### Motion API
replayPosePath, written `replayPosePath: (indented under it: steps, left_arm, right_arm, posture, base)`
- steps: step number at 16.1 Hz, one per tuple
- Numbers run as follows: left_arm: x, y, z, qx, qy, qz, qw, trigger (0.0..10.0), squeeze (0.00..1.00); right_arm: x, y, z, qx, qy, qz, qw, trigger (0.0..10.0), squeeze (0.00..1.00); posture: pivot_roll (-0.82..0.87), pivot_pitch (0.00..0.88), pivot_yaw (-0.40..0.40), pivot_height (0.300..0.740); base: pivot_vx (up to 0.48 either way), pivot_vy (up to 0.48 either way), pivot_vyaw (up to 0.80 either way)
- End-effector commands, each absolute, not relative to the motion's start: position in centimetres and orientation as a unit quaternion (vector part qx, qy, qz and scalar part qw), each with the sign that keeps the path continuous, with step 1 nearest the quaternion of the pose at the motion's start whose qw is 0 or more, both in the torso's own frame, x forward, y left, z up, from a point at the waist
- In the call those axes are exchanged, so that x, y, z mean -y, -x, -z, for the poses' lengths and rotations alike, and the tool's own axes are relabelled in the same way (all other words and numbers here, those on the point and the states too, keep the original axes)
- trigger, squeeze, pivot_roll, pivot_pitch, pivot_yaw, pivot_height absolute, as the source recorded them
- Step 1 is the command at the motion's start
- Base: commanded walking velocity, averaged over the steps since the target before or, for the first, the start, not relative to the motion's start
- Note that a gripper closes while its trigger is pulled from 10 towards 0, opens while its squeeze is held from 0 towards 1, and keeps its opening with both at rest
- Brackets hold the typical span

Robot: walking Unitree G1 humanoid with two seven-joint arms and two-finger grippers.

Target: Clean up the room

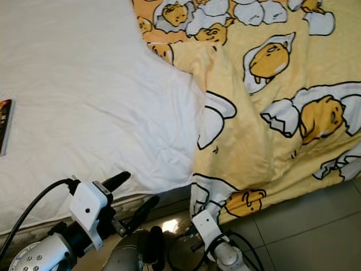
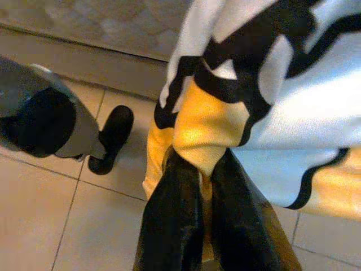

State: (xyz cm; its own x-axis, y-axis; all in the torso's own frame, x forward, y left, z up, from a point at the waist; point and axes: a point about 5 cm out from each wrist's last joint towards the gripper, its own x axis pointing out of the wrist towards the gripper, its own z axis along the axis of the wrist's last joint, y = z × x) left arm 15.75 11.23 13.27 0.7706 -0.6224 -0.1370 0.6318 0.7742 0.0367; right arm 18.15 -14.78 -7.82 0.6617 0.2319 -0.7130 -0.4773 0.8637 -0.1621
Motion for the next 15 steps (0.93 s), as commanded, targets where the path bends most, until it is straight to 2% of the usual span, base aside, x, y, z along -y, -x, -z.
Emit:
replayPosePath:
  steps: [1,2,6,8,10,12,13,14,15]
  left_arm:
    - [-11.4,-15.5,-12.6,-0.077,-0.040,0.331,0.940,10.0,0.00]
    - [-11.4,-15.5,-12.5,-0.078,-0.040,0.331,0.939,10.0,0.00]
    - [-11.4,-15.5,-12.5,-0.080,-0.042,0.330,0.940,10.0,0.00]
    - [-11.4,-15.5,-12.5,-0.080,-0.043,0.329,0.940,10.0,0.00]
    - [-11.3,-15.5,-12.4,-0.081,-0.043,0.329,0.940,10.0,0.00]
    - [-11.3,-15.7,-12.4,-0.079,-0.044,0.328,0.940,10.0,0.00]
    - [-11.4,-15.8,-12.3,-0.079,-0.047,0.324,0.942,10.0,0.00]
    - [-11.4,-15.9,-12.3,-0.078,-0.050,0.322,0.942,10.0,0.00]
    - [-11.3,-16.4,-12.0,-0.076,-0.055,0.317,0.944,10.0,0.00]
  right_arm:
    - [16.3,-14.1,9.8,-0.443,0.156,-0.170,0.866,10.0,0.95]
    - [16.3,-14.6,9.6,-0.432,0.146,-0.155,0.876,10.0,1.00]
    - [16.4,-15.0,9.5,-0.433,0.121,-0.128,0.884,10.0,1.00]
    - [16.5,-14.8,9.6,-0.442,0.129,-0.130,0.878,10.0,1.00]
    - [18.0,-13.9,10.0,-0.470,0.174,-0.129,0.856,10.0,1.00]
    - [19.2,-14.2,9.7,-0.464,0.193,-0.107,0.858,10.0,1.00]
    - [19.3,-14.8,9.4,-0.449,0.189,-0.097,0.868,10.0,0.00]
    - [19.3,-15.4,9.1,-0.433,0.182,-0.088,0.878,10.0,0.00]
    - [19.0,-17.0,8.3,-0.395,0.157,-0.070,0.903,10.0,0.00]
  posture:
    - [0.18,0.283,0.123,0.740]
    - [0.18,0.283,0.123,0.740]
    - [0.18,0.283,0.123,0.740]
    - [0.18,0.283,0.123,0.740]
    - [0.18,0.278,0.123,0.740]
    - [0.18,0.274,0.122,0.740]
    - [0.18,0.266,0.118,0.740]
    - [0.18,0.263,0.117,0.740]
    - [0.16,0.230,0.102,0.740]
  base:
    - [0.000,0.000,0.00]
    - [0.000,0.000,0.00]
    - [0.000,0.000,0.00]
    - [0.000,0.000,0.00]
    - [0.000,0.000,0.00]
    - [0.000,0.000,0.00]
    - [0.000,0.000,0.00]
    - [0.000,0.000,0.00]
    - [0.000,0.000,0.00]
